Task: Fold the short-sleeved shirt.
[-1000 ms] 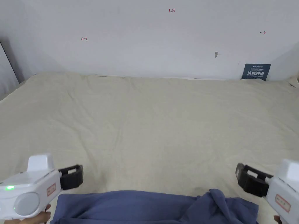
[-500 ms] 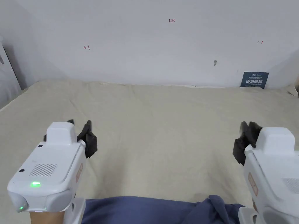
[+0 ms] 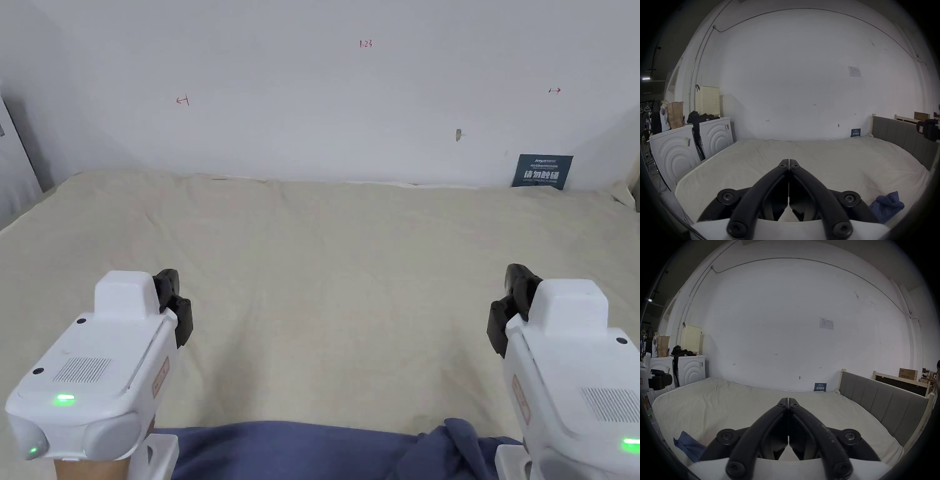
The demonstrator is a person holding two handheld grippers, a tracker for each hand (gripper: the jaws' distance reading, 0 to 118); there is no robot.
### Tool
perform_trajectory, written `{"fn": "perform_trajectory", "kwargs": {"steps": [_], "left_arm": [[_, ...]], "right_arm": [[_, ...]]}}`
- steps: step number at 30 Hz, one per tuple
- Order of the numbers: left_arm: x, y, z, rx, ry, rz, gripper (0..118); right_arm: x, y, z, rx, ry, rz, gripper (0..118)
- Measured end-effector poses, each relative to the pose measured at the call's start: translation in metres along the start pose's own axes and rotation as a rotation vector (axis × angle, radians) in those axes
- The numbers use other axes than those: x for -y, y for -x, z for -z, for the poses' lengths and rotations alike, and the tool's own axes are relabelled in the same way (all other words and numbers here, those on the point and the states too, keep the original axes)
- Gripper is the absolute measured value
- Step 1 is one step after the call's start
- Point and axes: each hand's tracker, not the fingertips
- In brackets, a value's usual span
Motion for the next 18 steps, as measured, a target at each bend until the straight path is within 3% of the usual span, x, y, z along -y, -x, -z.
{"fn": "perform_trajectory", "kwargs": {"steps": [5,12,18], "left_arm": [[0.003,0.014,0.007,0.041,0.064,-0.067,0],[0.04,0.097,0.045,0.304,0.392,-0.534,0],[0.087,0.153,0.065,0.352,0.637,-0.614,0]], "right_arm": [[0.001,0.001,0.003,-0.005,0.008,-0.006,2],[0.002,0.002,0.006,-0.012,0.031,-0.01,2],[0.004,0.007,0.017,-0.024,0.062,-0.022,2]]}}
